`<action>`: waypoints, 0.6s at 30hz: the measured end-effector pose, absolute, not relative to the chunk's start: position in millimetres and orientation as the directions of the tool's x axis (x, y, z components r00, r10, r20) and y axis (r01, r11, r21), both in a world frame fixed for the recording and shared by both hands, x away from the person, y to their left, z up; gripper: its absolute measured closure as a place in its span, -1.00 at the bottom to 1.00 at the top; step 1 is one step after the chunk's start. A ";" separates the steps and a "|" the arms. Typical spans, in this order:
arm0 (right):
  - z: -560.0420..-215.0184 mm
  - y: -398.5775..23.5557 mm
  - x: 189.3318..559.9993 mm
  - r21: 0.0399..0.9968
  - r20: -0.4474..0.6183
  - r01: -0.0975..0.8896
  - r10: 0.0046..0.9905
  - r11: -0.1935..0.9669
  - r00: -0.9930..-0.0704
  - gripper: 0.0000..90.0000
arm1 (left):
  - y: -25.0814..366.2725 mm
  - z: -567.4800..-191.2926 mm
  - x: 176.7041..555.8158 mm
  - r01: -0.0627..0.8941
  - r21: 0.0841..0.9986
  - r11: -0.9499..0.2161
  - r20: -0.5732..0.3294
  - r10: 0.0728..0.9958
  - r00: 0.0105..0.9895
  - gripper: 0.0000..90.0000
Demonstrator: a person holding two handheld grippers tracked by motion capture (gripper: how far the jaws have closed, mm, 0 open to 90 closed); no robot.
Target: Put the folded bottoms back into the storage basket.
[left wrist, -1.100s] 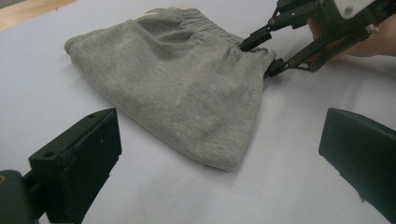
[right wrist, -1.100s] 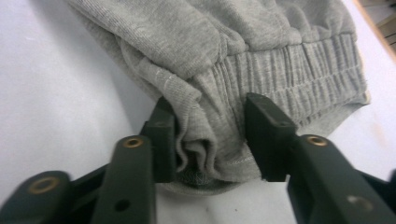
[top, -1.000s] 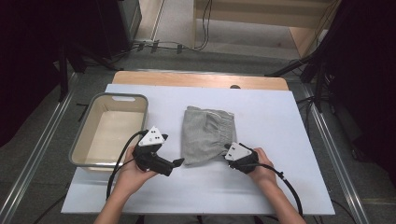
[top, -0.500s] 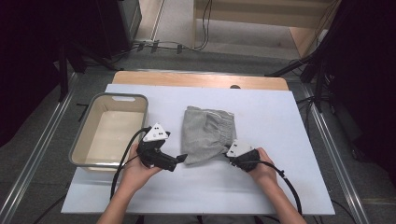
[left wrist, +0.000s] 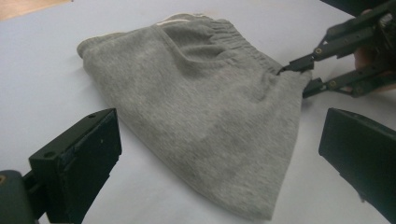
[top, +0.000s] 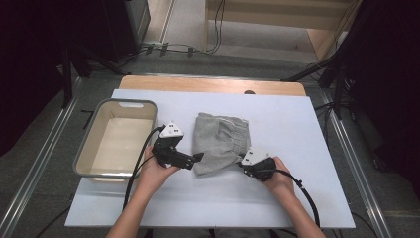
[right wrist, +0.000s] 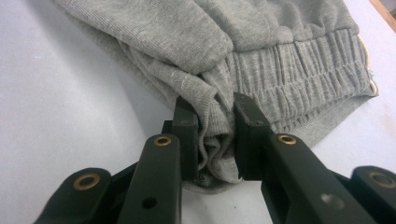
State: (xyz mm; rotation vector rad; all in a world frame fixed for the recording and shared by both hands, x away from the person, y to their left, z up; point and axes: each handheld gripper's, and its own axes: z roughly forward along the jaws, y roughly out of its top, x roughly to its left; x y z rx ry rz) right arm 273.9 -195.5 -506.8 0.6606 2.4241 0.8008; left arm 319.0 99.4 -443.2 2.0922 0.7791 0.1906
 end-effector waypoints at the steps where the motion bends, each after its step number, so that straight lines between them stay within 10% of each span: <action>1: -506.8 -195.5 273.9 0.645 -0.302 0.285 0.579 0.709 -0.758 0.59 | 97.9 -443.0 321.4 0.464 0.779 -0.422 -0.146 0.598 0.788 -1.00; 18: -506.5 -197.6 275.7 0.657 -0.277 0.297 0.588 0.693 -0.760 0.58 | 70.6 -446.7 364.3 0.534 0.729 -0.429 -0.168 0.643 0.747 -1.00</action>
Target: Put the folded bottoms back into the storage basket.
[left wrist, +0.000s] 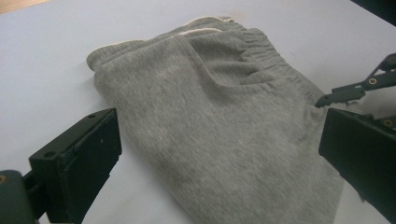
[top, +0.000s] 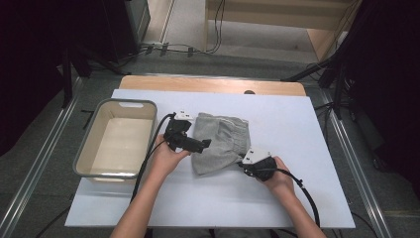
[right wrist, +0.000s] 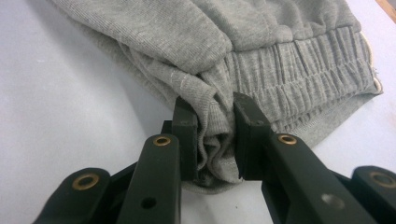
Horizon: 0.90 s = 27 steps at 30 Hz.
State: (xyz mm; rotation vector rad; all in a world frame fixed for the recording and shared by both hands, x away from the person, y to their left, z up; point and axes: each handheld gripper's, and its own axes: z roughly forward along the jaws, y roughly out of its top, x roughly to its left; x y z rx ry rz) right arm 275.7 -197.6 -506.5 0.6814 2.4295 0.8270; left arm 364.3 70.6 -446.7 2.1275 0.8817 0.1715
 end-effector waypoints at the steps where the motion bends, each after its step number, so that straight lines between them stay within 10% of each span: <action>1: -506.5 -197.7 275.7 0.658 -0.276 0.297 0.588 0.692 -0.760 0.58 | 69.7 -447.1 366.2 0.539 0.728 -0.424 -0.176 0.644 0.744 -1.00; 27: -506.3 -198.5 276.4 0.661 -0.261 0.304 0.590 0.686 -0.764 0.58 | 63.9 -471.8 417.0 0.653 0.665 -0.363 -0.252 0.714 0.653 -1.00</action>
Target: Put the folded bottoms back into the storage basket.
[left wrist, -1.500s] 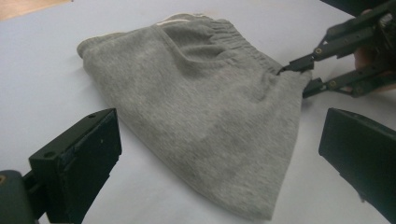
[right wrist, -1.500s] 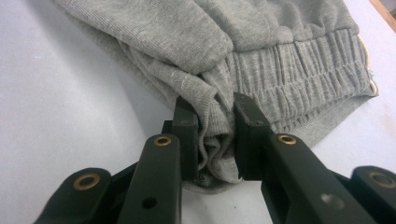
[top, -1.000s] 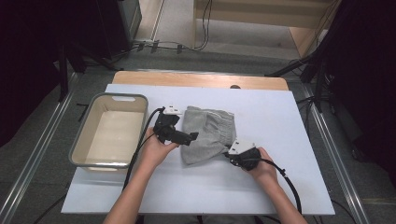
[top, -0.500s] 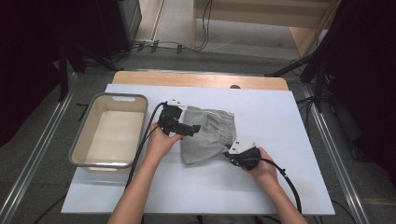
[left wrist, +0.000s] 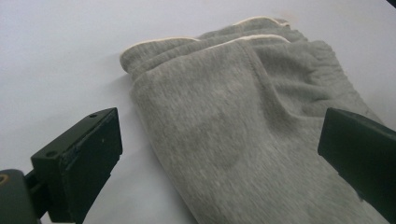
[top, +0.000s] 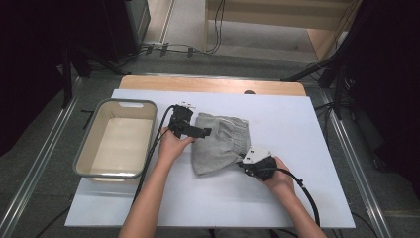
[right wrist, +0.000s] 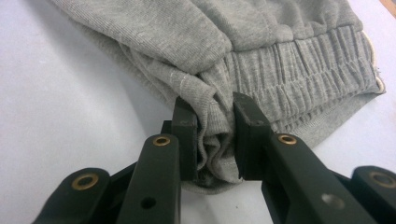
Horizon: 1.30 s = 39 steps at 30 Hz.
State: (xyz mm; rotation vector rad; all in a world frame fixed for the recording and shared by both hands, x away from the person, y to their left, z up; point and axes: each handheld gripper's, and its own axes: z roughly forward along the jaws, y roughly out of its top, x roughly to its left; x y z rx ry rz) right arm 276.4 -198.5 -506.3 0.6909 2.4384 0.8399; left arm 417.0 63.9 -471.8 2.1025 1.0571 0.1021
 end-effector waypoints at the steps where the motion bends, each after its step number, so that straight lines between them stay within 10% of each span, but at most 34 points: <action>1: -506.2 -198.6 276.6 0.661 -0.259 0.304 0.589 0.686 -0.766 0.58 | 63.5 -472.9 420.2 0.661 0.660 -0.357 -0.261 0.716 0.647 -1.00; 39: -505.7 -199.6 277.7 0.663 -0.251 0.307 0.590 0.683 -0.768 0.58 | 56.7 -490.5 452.8 0.733 0.615 -0.292 -0.355 0.727 0.588 -0.96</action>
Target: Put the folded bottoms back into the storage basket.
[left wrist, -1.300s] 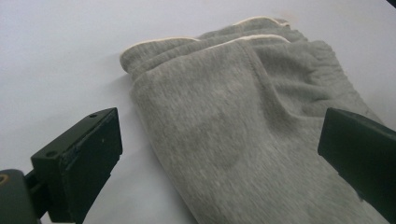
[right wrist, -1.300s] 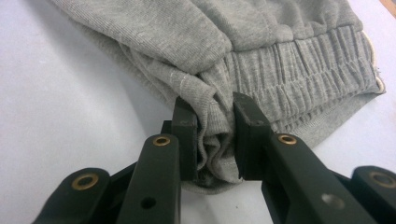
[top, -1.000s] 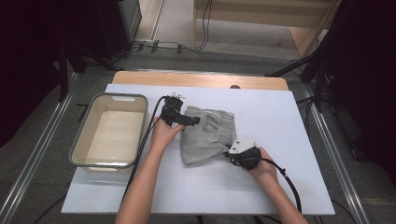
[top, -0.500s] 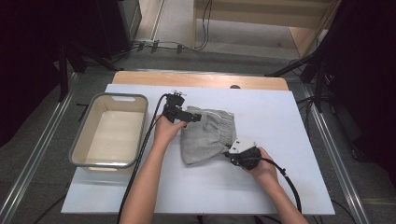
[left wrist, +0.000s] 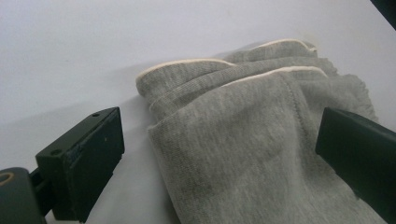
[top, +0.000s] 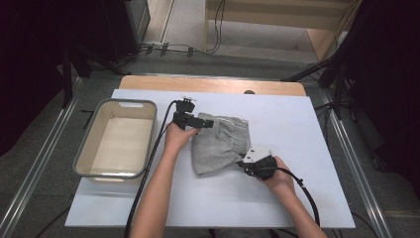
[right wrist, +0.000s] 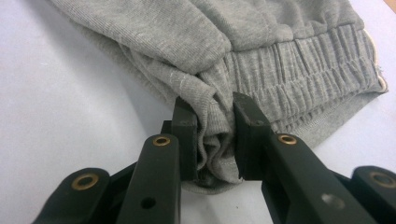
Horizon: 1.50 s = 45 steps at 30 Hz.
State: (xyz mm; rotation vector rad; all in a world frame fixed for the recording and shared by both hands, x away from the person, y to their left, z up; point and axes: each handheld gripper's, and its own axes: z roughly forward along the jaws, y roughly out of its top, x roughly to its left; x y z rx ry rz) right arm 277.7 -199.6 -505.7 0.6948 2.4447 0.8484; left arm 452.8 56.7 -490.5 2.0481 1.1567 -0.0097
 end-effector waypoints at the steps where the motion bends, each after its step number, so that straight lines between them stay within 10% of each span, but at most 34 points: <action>1: -505.7 -199.6 277.7 0.663 -0.251 0.307 0.590 0.683 -0.768 0.58 | 56.7 -490.5 452.8 0.733 0.615 -0.292 -0.355 0.727 0.588 -0.94; 21: -505.5 -199.0 277.4 0.661 -0.249 0.311 0.591 0.683 -0.767 0.58 | 55.9 -500.7 456.8 0.747 0.609 -0.267 -0.370 0.737 0.565 -0.71; 45: -505.6 -197.4 276.6 0.658 -0.261 0.307 0.591 0.687 -0.763 0.58 | 51.9 -502.8 453.9 0.742 0.621 -0.251 -0.339 0.768 0.543 0.12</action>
